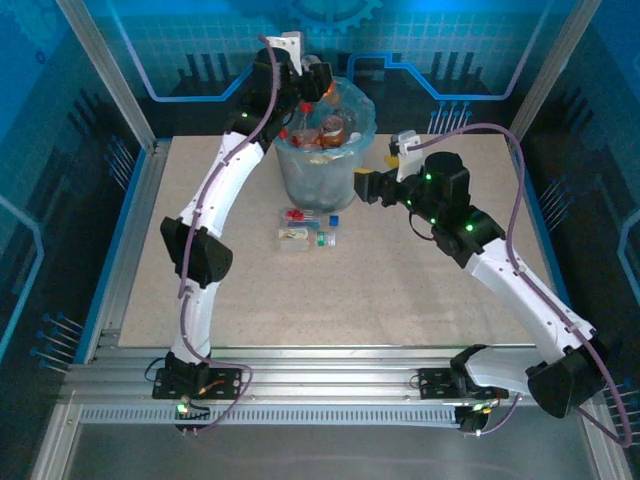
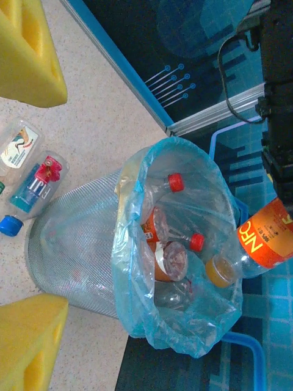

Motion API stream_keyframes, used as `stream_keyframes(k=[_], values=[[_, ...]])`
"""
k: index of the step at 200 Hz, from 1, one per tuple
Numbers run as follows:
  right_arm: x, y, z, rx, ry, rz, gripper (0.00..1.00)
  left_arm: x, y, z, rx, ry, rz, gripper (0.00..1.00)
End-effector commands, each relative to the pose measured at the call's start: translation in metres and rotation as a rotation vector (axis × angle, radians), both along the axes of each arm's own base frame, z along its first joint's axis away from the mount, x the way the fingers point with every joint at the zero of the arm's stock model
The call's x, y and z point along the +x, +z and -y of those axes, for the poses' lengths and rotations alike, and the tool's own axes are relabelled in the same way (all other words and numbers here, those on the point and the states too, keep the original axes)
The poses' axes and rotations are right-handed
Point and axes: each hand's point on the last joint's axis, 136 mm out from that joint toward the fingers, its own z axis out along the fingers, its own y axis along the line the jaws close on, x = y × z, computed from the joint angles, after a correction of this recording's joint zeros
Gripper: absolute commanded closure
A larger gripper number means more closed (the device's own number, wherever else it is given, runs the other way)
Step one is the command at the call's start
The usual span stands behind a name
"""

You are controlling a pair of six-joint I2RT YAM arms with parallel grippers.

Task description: Put the plastic bottles in the bin

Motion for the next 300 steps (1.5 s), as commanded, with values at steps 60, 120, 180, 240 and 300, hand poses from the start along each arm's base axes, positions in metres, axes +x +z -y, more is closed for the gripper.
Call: stream_keyframes(k=[60,120,180,240,300], values=[[0.007,0.006,0.002,-0.018,0.007,-0.008,0.19,0.035,-0.044,-0.02,-0.034,0.045,-0.065,0.2],[0.007,0.001,-0.001,-0.01,0.021,-0.036,0.19,0.031,-0.044,-0.021,-0.017,0.041,-0.077,0.31],[0.008,-0.008,-0.008,-0.018,0.053,-0.095,0.19,0.008,-0.023,-0.015,-0.038,-0.023,-0.097,0.43],[0.0,-0.045,-0.04,-0.139,0.174,-0.194,0.21,-0.049,0.054,-0.009,-0.035,-0.081,0.011,0.4],[-0.01,-0.117,-0.094,-0.339,0.393,-0.162,0.2,-0.153,0.056,-0.011,0.008,-0.166,-0.025,0.36]])
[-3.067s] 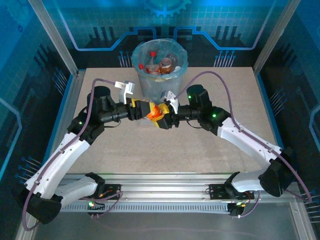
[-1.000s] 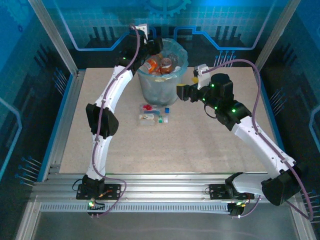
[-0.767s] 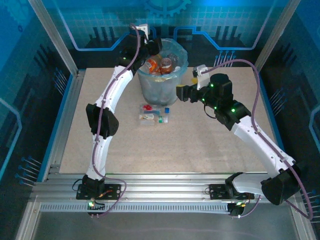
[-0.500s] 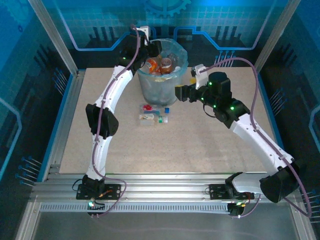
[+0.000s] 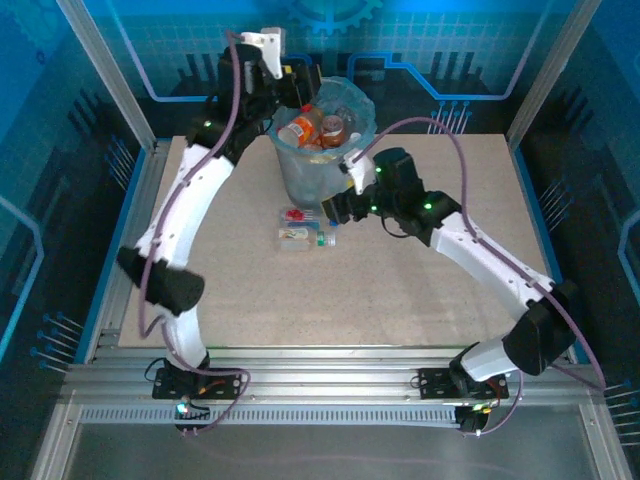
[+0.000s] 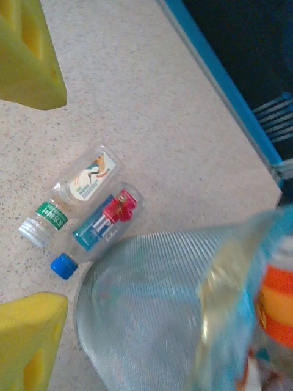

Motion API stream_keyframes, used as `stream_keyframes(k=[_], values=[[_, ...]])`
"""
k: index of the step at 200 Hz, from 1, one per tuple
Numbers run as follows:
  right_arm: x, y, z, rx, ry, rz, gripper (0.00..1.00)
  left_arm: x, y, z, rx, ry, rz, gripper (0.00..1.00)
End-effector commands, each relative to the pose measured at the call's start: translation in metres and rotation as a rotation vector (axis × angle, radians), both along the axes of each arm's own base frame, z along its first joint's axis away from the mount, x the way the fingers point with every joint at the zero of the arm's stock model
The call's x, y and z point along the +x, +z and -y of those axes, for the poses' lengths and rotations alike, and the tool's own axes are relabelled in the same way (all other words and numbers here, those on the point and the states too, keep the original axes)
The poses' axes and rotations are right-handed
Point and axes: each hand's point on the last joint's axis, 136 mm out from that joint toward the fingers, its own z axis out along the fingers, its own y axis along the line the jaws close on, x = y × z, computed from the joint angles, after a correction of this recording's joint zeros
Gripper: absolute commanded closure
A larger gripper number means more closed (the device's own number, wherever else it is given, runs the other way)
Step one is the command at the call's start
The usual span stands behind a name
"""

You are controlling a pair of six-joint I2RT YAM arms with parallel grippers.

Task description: Put the plastic bottles in the bin

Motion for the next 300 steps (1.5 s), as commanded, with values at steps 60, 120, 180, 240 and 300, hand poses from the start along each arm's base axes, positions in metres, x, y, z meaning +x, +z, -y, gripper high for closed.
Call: stream_keyframes(k=[60,120,180,240,300], values=[[0.017,-0.118,-0.035,-0.164,0.247,0.077,0.17,-0.135,-0.091,-0.041,0.04,-0.05,-0.134,0.32],[0.038,-0.193,-0.034,-0.263,0.213,-0.007,0.16,-0.182,-0.18,-0.066,-0.005,0.016,-0.313,0.3],[0.033,-0.216,-0.038,-0.317,0.264,-0.069,0.17,-0.2,-0.188,-0.086,0.007,0.075,-0.308,0.27],[0.019,-0.235,-0.042,-0.401,0.313,-0.107,0.27,-0.202,-0.187,-0.088,0.019,0.082,-0.307,0.26],[0.008,-0.23,-0.048,-0.39,0.348,-0.107,0.42,-0.207,-0.188,-0.091,0.006,0.086,-0.309,0.26]])
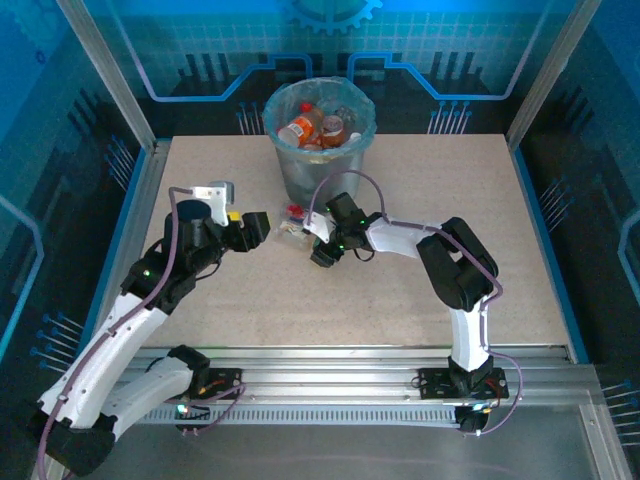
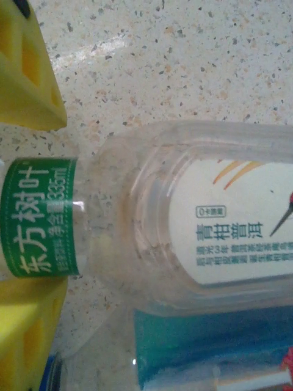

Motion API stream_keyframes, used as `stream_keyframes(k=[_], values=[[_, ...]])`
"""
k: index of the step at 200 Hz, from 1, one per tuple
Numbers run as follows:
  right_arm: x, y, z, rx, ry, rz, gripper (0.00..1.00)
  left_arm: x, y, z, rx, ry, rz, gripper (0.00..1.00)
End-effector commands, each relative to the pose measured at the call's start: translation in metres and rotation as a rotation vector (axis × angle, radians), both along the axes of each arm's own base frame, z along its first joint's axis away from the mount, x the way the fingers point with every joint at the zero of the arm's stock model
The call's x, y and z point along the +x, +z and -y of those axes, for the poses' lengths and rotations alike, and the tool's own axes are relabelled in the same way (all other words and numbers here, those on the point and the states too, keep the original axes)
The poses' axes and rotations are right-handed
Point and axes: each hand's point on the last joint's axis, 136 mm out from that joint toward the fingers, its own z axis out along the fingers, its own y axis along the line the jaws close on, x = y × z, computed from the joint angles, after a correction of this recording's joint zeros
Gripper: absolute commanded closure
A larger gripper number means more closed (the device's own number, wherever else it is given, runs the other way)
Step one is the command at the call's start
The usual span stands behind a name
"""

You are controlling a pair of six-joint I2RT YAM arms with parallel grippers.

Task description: Put the plastic bottles in the bin

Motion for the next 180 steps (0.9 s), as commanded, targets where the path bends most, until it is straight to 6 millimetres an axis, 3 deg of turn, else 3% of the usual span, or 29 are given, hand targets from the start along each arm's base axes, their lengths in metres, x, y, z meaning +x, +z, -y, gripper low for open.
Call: stream_keyframes(k=[1,40,61,99,141,180], values=[[-0.004,0.01,-0.009,0.014,0.037,0.012,0.42,-0.005,0.0,-0.006,-0.005,0.024,-0.003,0.26],[-0.015,0.031,-0.013,0.064,0.059,0.031,0.58,-0.009,0.011,-0.012,-0.013,0.049,0.01,0.26],[-0.025,0.047,-0.014,0.103,0.078,0.05,0.6,-0.009,0.027,-0.011,-0.035,0.049,0.04,0.26],[-0.047,0.097,-0.015,0.261,0.095,0.115,0.64,-0.003,0.055,-0.006,-0.067,0.037,0.083,0.24],[-0.07,0.173,-0.012,0.444,0.092,0.223,0.66,0.003,0.078,0.031,-0.225,-0.107,0.072,0.14],[-0.084,0.215,-0.006,0.526,0.072,0.245,0.66,0.008,0.076,0.056,-0.311,-0.195,-0.002,0.09]])
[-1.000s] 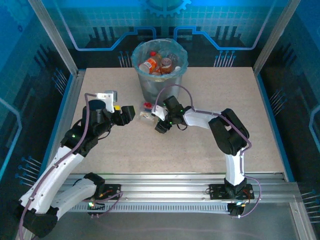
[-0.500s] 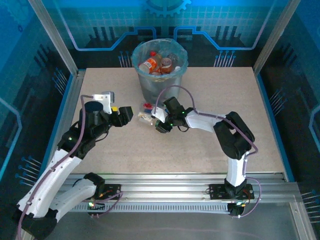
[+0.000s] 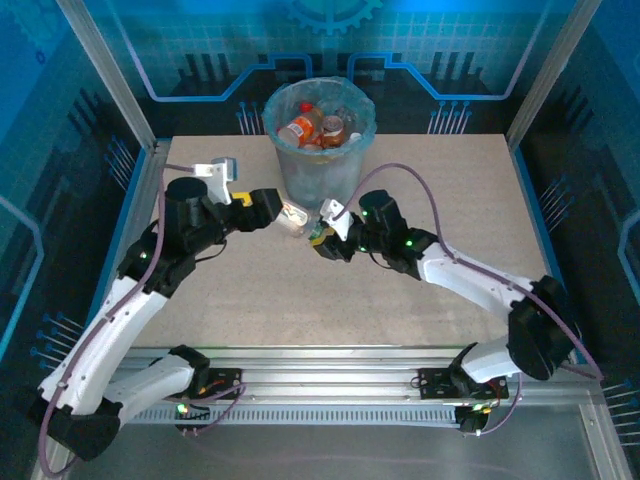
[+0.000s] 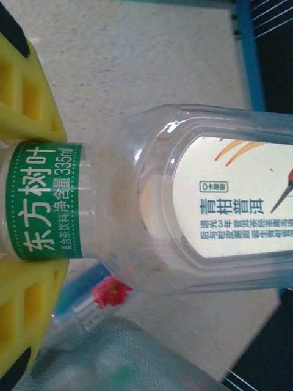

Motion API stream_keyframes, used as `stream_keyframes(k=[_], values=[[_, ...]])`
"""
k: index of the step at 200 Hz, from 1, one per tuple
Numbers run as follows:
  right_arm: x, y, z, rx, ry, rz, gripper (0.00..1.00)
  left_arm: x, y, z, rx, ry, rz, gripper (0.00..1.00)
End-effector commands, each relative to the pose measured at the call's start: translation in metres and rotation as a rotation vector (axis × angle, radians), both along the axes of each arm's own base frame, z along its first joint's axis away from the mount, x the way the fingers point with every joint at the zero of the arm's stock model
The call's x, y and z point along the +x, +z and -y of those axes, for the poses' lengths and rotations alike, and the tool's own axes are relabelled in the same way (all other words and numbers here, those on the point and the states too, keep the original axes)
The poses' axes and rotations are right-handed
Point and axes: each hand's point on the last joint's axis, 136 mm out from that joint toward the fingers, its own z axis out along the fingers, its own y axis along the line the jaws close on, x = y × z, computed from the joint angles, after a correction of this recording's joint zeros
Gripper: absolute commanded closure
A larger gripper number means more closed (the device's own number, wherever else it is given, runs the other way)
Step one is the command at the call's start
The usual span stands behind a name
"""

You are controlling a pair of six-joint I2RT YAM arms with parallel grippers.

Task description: Put the plastic bottles in the bin

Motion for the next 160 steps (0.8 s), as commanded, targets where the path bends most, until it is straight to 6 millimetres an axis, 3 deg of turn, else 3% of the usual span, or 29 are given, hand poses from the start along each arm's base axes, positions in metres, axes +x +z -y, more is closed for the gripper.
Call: stream_keyframes(k=[1,28,80,127,160], values=[[-0.013,0.028,-0.004,0.086,0.017,0.005,0.66,-0.005,0.02,0.019,-0.109,-0.09,-0.002,0.09],[-0.017,0.042,0.003,0.096,0.003,0.02,0.67,-0.004,0.014,0.019,-0.11,-0.089,-0.015,0.04],[-0.023,0.056,0.01,0.119,-0.007,0.049,0.68,-0.006,0.01,0.019,-0.114,-0.088,-0.015,0.03],[-0.031,0.072,0.009,0.171,0.022,0.068,0.68,-0.003,0.006,0.026,-0.135,-0.114,-0.028,0.08],[-0.033,0.076,0.011,0.18,0.024,0.078,0.67,-0.002,0.012,0.03,-0.158,-0.132,-0.008,0.18]])
